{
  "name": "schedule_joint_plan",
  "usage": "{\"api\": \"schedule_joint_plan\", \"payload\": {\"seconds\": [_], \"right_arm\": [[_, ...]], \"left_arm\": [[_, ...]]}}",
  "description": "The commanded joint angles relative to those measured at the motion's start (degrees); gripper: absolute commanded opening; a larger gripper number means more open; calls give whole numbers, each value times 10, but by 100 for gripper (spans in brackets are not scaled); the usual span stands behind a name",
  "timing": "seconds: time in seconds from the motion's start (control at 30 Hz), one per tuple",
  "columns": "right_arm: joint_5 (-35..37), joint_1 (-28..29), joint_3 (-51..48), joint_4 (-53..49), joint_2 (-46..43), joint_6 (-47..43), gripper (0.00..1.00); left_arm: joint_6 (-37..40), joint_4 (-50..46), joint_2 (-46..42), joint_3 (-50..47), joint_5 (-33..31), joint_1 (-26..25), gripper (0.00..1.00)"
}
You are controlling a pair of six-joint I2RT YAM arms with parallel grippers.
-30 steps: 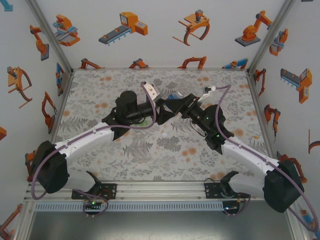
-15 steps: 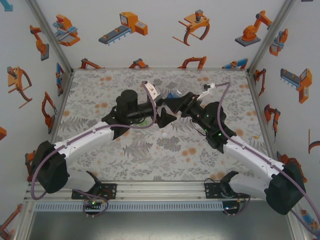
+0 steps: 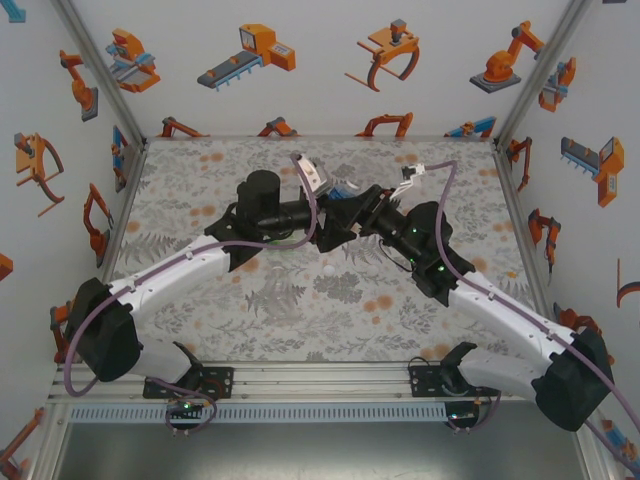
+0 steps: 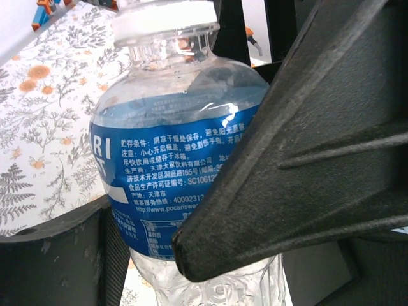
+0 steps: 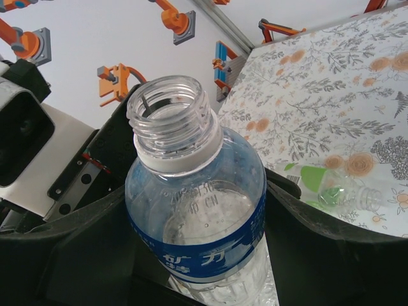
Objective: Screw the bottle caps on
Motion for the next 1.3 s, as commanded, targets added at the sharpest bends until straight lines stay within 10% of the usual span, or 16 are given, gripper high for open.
{"api": "schedule_joint_plan", "payload": {"seconds": [0.0,0.57,0.77,1.07,1.27], "right_arm": [[-4,11,20,10,-20,-13,40],[2,18,27,-4,-33,-33,40],[22,18,45,-58,-54,-72,85],[69,17,136,-243,-91,-197,88],[117,12,174,-335,-97,-260,88]], "left_arm": [[-2,-26,6,21,17,0,73],[-12,-52,22,38,20,1,51],[-11,-42,8,30,21,6,36],[-38,-46,-38,13,21,45,4],[-61,-97,-78,23,34,85,0]]}}
